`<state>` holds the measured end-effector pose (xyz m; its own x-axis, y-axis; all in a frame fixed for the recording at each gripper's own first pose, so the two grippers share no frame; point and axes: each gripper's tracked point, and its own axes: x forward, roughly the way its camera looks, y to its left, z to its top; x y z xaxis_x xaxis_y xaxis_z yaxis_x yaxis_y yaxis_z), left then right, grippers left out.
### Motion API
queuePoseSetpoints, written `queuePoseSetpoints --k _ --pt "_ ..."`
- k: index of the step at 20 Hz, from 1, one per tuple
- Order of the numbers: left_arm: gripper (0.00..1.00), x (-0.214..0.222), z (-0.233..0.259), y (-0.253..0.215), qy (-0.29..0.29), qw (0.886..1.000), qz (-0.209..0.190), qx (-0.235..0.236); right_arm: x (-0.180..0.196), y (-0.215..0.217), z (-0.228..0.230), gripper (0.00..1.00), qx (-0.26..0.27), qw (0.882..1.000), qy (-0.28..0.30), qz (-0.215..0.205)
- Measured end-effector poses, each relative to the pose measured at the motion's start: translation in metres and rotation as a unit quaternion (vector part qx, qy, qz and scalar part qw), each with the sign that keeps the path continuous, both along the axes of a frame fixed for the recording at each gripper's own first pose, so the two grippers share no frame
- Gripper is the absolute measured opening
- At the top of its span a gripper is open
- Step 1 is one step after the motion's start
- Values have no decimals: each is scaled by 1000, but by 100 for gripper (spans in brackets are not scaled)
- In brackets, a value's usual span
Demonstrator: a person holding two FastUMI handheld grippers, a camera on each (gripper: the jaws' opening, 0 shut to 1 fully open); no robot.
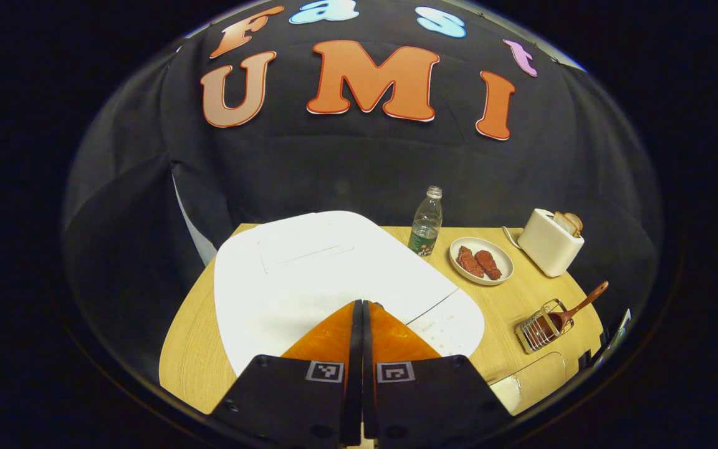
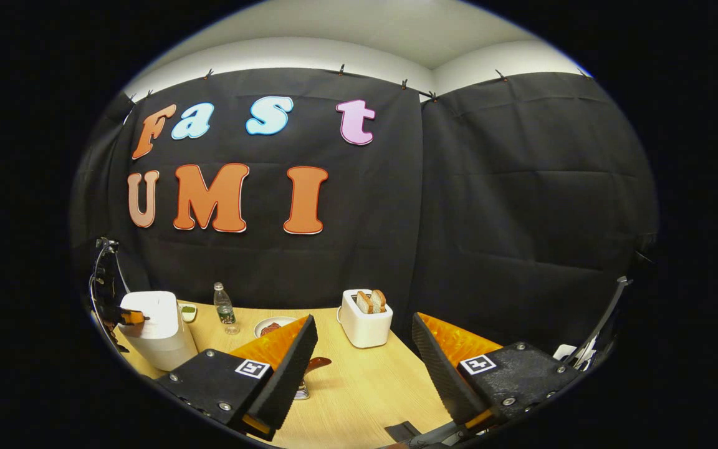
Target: Close the left gripper, press the button to open the rice cooker; take a wooden spoon from the chopstick holder with the right hand, scoop a spoonful of rice and pour it into the rice cooker, then put the wooden spoon back into the chopstick holder.
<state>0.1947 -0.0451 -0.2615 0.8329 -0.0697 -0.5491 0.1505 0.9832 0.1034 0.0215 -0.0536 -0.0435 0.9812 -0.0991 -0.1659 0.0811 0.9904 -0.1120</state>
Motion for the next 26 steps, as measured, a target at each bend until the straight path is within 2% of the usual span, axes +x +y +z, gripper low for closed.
queuePoseSetpoints --k 4,5,6,7,8,10,17,18,19,21,26 --pt "6 1 0 3 10 1000 13 -15 2 2 -7 95 11 1000 8 5" --pt "5 2 5 2 7 1000 13 -11 3 2 -8 100 13 1000 7 6" --pt "6 0 16 1 -2 1000 12 -8 4 2 -7 95 14 1000 6 6" --pt "6 2 34 0 -25 1000 10 -3 4 2 -7 100 17 1000 5 6" --pt "6 6 57 3 -56 998 11 6 5 2 -8 95 20 1000 3 6" --pt "6 12 107 10 -117 993 20 25 5 5 -11 95 32 999 2 7" --pt "5 -30 195 18 -178 983 35 -27 16 20 -28 95 89 996 1 23" --pt "6 -35 205 22 -187 981 39 -27 20 19 -28 100 93 995 -6 22" --pt "6 -42 215 25 -196 979 42 -28 25 17 -29 95 94 995 -16 19" --pt "6 -55 233 30 -211 976 43 -28 37 15 -35 95 100 995 -20 15" --pt "6 -91 260 31 -221 974 43 -30 60 29 -72 95 148 988 10 38"
